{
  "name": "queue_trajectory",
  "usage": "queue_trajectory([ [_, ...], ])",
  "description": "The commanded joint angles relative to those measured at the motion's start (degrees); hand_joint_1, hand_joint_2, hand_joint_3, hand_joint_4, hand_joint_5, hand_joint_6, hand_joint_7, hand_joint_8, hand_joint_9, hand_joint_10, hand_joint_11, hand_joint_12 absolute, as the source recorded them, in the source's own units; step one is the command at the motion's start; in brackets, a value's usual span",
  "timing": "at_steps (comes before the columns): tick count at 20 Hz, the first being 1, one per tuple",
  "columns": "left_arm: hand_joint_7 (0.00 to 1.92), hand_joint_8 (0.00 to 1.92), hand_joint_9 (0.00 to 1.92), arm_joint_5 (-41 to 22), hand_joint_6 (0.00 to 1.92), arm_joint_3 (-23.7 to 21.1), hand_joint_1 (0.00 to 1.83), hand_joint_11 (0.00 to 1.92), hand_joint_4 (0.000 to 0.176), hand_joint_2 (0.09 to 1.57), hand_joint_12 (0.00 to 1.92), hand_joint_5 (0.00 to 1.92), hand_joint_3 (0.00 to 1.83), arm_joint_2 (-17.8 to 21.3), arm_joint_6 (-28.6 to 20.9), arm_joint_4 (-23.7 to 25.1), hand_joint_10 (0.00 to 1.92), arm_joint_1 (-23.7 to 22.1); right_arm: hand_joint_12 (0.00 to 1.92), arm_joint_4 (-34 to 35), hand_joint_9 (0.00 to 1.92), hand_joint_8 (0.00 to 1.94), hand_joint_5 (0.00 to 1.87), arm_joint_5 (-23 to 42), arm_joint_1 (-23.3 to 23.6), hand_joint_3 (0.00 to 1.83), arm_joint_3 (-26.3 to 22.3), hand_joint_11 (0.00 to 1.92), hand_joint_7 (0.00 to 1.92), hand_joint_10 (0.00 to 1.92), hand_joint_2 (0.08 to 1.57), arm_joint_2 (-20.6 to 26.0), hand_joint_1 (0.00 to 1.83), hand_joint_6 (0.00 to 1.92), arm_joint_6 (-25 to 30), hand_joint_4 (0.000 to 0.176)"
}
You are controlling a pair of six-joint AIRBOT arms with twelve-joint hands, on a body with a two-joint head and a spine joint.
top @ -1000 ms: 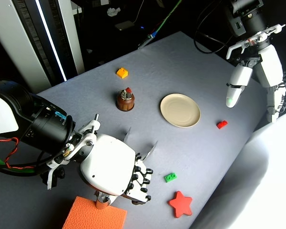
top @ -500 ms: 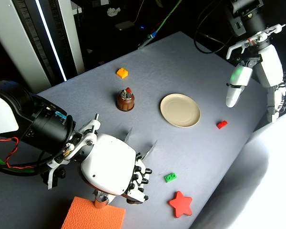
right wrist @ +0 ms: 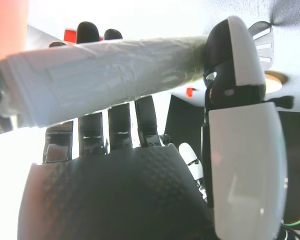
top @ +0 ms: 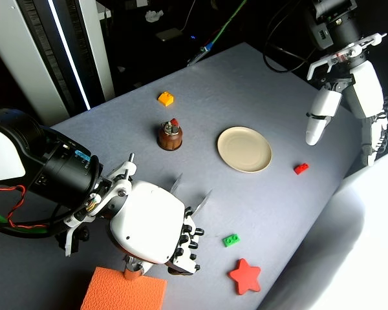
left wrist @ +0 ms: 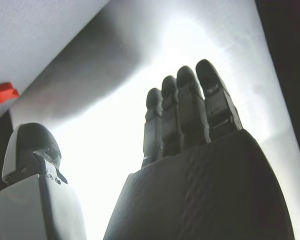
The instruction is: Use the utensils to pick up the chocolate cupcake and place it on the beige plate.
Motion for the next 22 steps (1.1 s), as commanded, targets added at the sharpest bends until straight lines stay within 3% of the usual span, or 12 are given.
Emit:
queue_trajectory([
  [1, 0.24, 0.00, 0.23, -2.5, 0.00, 0.3, 0.52, 0.00, 0.000, 0.96, 0.47, 0.26, 0.00, 0.6, 0.1, 2.3, 0.00, -0.3, 1.55, -0.7, 0.52, 0.02, 0.65, 1.8, 0.5, 0.00, 0.1, 0.25, 0.78, 0.86, 1.13, 0.4, 0.90, 0.01, -0.4, 0.000],
  [8, 0.22, 0.00, 0.20, -2.5, 0.00, 0.5, 0.55, 0.00, 0.000, 0.96, 0.42, 0.24, 0.00, 0.5, 0.1, 2.2, 0.00, -0.4, 1.59, -0.7, 0.48, 0.03, 0.67, 2.0, 0.6, 0.00, 0.1, 0.28, 0.82, 1.00, 1.12, 0.5, 0.94, 0.01, -0.4, 0.000],
  [14, 0.23, 0.00, 0.21, -2.4, 0.01, 0.6, 0.55, 0.00, 0.000, 0.96, 0.47, 0.26, 0.00, 0.5, 0.0, 2.2, 0.00, -0.4, 1.59, -0.7, 0.50, 0.04, 0.70, 2.1, 0.7, 0.00, 0.1, 0.31, 0.85, 1.01, 1.12, 0.6, 0.94, 0.02, -0.4, 0.000],
  [22, 0.21, 0.00, 0.18, -2.2, 0.00, 0.9, 0.54, 0.00, 0.000, 0.97, 0.38, 0.24, 0.00, 0.4, -0.1, 1.9, 0.00, -0.5, 1.55, -0.7, 0.55, 0.05, 0.73, 2.4, 1.0, 0.00, 0.0, 0.36, 0.87, 0.97, 1.11, 0.7, 0.94, 0.01, -0.3, 0.000],
])
